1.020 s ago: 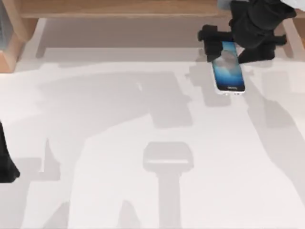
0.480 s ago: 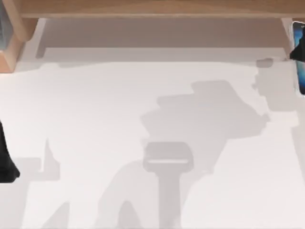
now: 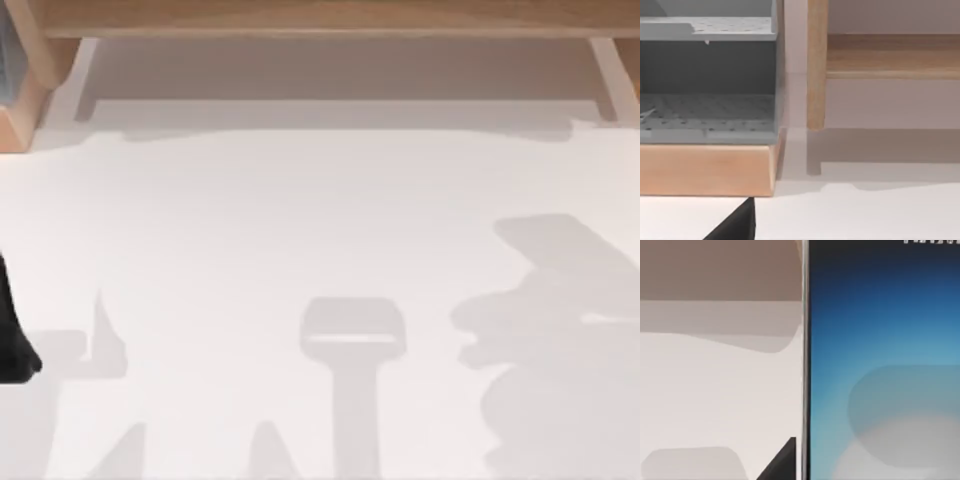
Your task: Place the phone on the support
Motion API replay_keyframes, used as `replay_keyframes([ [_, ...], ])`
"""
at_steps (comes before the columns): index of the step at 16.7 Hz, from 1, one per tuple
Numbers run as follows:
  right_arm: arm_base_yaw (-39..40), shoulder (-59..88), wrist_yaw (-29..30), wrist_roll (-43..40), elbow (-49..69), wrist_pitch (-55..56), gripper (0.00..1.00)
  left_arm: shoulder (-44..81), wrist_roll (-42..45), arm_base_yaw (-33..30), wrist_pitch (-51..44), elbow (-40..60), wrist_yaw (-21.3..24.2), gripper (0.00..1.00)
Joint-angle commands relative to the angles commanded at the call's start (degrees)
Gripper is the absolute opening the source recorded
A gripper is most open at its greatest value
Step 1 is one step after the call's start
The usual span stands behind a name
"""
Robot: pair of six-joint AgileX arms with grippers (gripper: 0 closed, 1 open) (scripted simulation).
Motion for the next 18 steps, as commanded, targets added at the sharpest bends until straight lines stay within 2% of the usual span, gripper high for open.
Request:
replay_keyframes([
  [5, -12.55, -4.84, -7.08, -5.06, -10.3, 13.4, 0.0, 0.0, 0.0, 0.0, 0.0, 0.0, 0.0, 1.0],
  [9, -18.78, -5.3, -10.17, -7.04, -14.96, 20.01, 0.0, 0.0, 0.0, 0.0, 0.0, 0.0, 0.0, 1.0],
  [18, -19.03, -4.85, -10.65, -6.93, -15.35, 21.36, 0.0, 0.0, 0.0, 0.0, 0.0, 0.0, 0.0, 1.0],
])
